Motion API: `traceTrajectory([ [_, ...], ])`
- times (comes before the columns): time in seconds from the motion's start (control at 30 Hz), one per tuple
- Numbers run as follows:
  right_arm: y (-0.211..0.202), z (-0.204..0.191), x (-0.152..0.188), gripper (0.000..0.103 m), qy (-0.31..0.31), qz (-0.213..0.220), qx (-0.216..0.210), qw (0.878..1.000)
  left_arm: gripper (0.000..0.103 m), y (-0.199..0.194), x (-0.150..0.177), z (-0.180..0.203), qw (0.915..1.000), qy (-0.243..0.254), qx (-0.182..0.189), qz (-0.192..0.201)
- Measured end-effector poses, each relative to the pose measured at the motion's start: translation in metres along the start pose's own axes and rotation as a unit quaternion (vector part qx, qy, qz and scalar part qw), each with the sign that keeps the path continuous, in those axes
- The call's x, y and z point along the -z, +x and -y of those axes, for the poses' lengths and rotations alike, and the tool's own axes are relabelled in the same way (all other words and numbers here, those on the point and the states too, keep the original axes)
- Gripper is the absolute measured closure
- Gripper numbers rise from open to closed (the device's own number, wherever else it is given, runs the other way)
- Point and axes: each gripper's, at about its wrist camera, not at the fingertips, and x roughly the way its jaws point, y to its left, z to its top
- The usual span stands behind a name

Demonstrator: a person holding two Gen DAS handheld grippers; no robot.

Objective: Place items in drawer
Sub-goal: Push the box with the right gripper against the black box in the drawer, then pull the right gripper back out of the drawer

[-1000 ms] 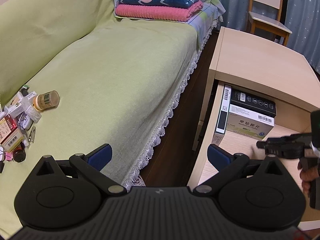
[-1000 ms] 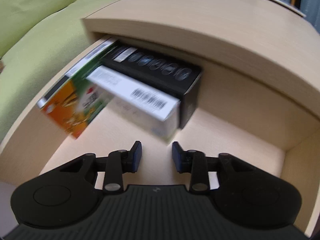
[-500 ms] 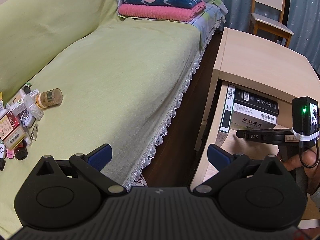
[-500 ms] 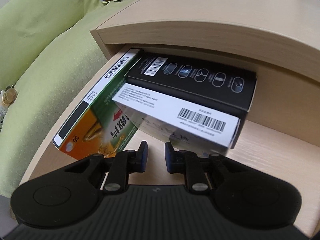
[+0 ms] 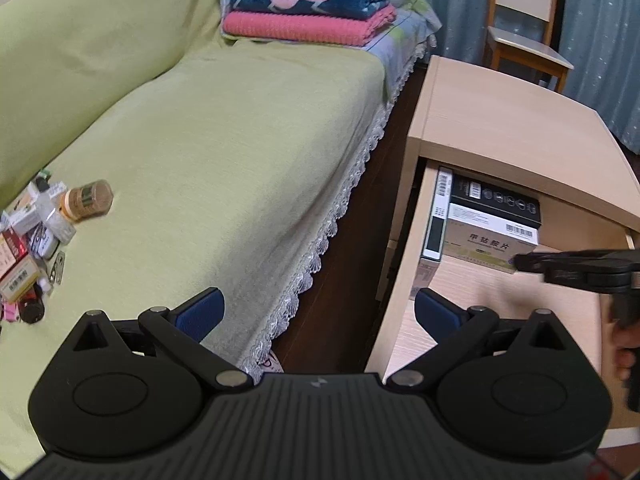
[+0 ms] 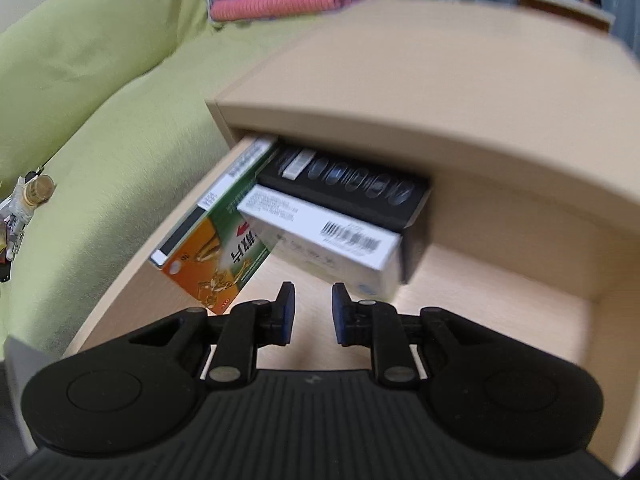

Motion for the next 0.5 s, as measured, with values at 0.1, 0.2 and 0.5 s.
traceTrajectory([
  [0.1,-0.036,0.004,-0.003,0.083,-0.014,0.033,0.022,0.999,0.001,-0.004,0.001,0.008,0.9998,0.018,-0.002,0.010],
  [0.2,-0.070,0.006,0.000,0.079,-0.010,0.057,0.032,0.998,0.001,-0.008,0.003,0.014,0.9994,0.030,0.002,0.014],
  [0.5,-0.115,0.002,0.019,0.063,-0.007,0.087,0.044,0.995,0.001,-0.022,0.009,0.023,0.9993,0.033,0.011,0.015],
])
